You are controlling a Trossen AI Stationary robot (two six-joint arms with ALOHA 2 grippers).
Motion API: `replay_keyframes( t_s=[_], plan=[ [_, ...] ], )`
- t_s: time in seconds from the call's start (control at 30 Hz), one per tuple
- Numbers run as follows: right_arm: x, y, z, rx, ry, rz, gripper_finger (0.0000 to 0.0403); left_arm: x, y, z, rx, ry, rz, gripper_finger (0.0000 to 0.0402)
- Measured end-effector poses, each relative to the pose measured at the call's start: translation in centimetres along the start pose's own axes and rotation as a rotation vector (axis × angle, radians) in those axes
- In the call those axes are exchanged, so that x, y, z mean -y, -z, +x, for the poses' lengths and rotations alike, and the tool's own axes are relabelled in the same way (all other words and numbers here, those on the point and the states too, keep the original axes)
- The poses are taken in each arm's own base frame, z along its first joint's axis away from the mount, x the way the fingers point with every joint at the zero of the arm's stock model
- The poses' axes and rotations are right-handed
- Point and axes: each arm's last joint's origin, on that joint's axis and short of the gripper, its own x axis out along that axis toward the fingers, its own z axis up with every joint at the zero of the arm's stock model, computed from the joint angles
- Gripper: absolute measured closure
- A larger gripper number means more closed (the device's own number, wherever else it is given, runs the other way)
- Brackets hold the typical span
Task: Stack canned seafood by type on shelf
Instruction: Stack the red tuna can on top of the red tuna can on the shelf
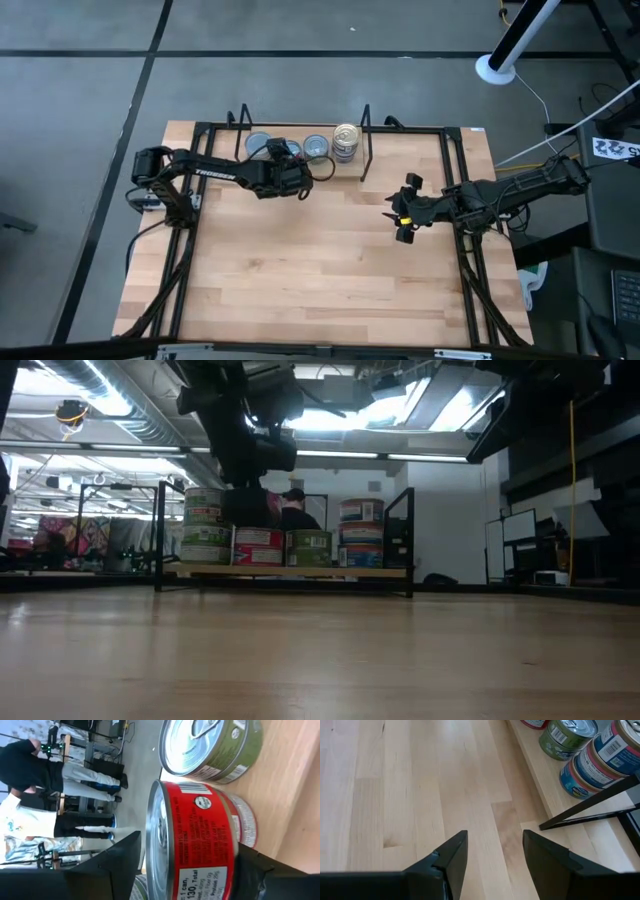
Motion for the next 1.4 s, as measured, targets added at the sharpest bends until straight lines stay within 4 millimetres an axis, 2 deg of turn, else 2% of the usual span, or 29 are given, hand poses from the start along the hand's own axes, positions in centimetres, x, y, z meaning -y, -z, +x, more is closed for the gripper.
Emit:
replay_keyframes(
  t_s=[0.27,0.8,1.13,1.4],
  plan=[
    [0.0,0.0,0.0,0.000,0.000,0.000,0.0212,-0.2,0.0,0.2,-0.008,-0.015,-0.001,0.0160],
    [0.0,0.0,0.0,0.000,0.000,0.000,0.0212,0.6,-0.5,-1.0,0.049,-0.006,-0.003,0.0160],
    [0.0,0.0,0.0,0.000,0.001,0.000,0.0212,-0.1,-1.6,-1.9,0.083,-0.009,-0.012,0.0167],
    [0.0,0.0,0.0,0.000,0.001,0.000,0.0212,-0.2,-1.6,-1.6,0.082,0.036,-0.016,0.0171]
  ],
)
